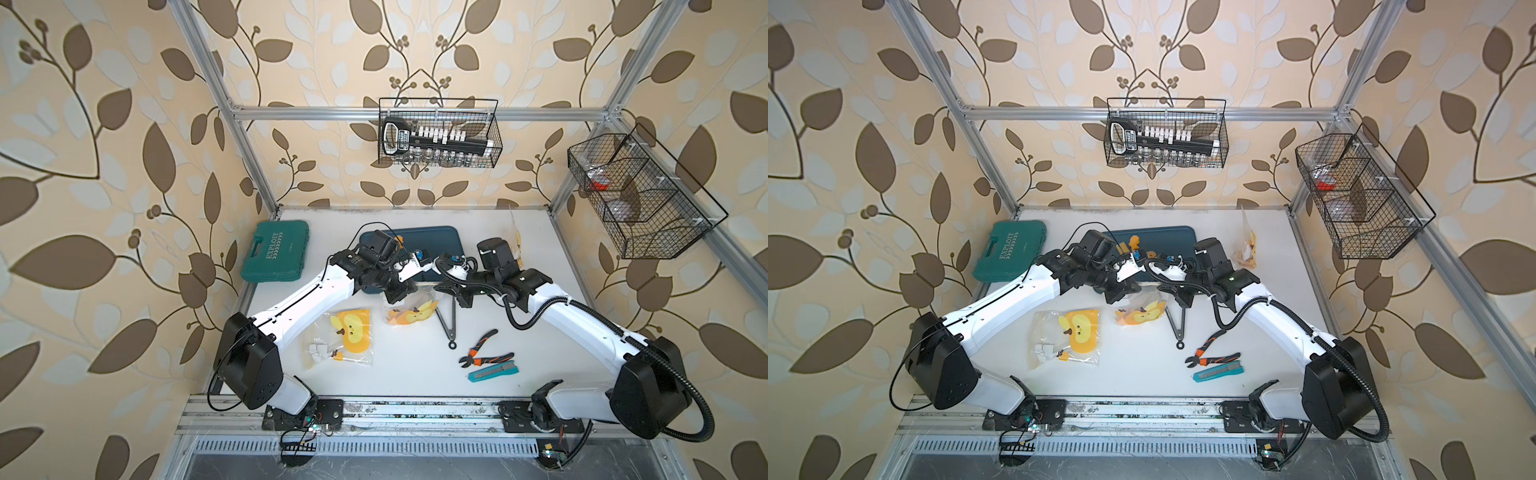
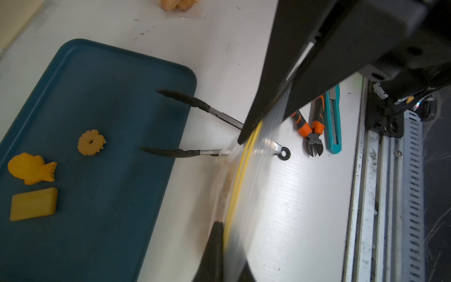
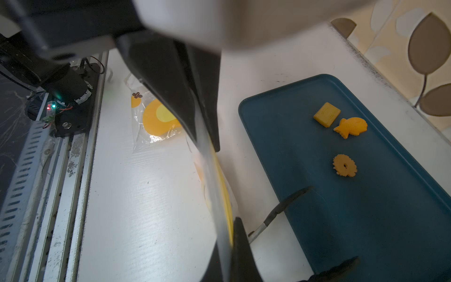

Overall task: Put the cookies into a resealable bag to prevent moisture
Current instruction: Close the ziploc bag at the center of the board.

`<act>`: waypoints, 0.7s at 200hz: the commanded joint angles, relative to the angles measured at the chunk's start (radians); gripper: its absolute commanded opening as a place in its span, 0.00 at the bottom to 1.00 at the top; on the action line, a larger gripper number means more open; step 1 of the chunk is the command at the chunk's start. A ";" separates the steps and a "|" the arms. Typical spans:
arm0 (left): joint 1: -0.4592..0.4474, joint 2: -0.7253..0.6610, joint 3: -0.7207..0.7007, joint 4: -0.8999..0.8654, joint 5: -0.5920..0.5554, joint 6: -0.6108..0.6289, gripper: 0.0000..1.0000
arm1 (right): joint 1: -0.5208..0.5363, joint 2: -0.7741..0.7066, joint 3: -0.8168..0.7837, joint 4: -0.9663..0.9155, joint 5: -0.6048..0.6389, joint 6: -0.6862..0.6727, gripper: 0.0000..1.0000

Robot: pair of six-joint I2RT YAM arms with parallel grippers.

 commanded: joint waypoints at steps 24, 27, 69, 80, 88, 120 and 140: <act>-0.002 -0.077 -0.003 0.034 -0.012 -0.009 0.00 | -0.002 -0.001 -0.019 0.016 -0.001 -0.002 0.00; -0.002 -0.080 -0.001 0.026 -0.014 -0.009 0.00 | -0.002 -0.002 -0.019 0.016 0.000 -0.003 0.00; 0.000 -0.119 -0.032 -0.022 -0.056 0.002 0.00 | -0.008 -0.010 -0.023 0.017 0.009 -0.003 0.00; 0.000 -0.131 -0.045 -0.023 -0.076 -0.007 0.14 | -0.008 -0.011 -0.025 0.019 0.008 -0.001 0.00; 0.002 -0.142 -0.055 -0.019 -0.085 -0.010 0.14 | -0.009 -0.010 -0.025 0.017 0.007 -0.002 0.00; 0.019 -0.162 -0.068 -0.052 -0.104 0.002 0.03 | -0.011 -0.014 -0.026 0.019 0.011 -0.003 0.00; 0.036 -0.173 -0.082 -0.062 -0.113 0.004 0.04 | -0.012 -0.021 -0.028 0.019 0.010 0.000 0.00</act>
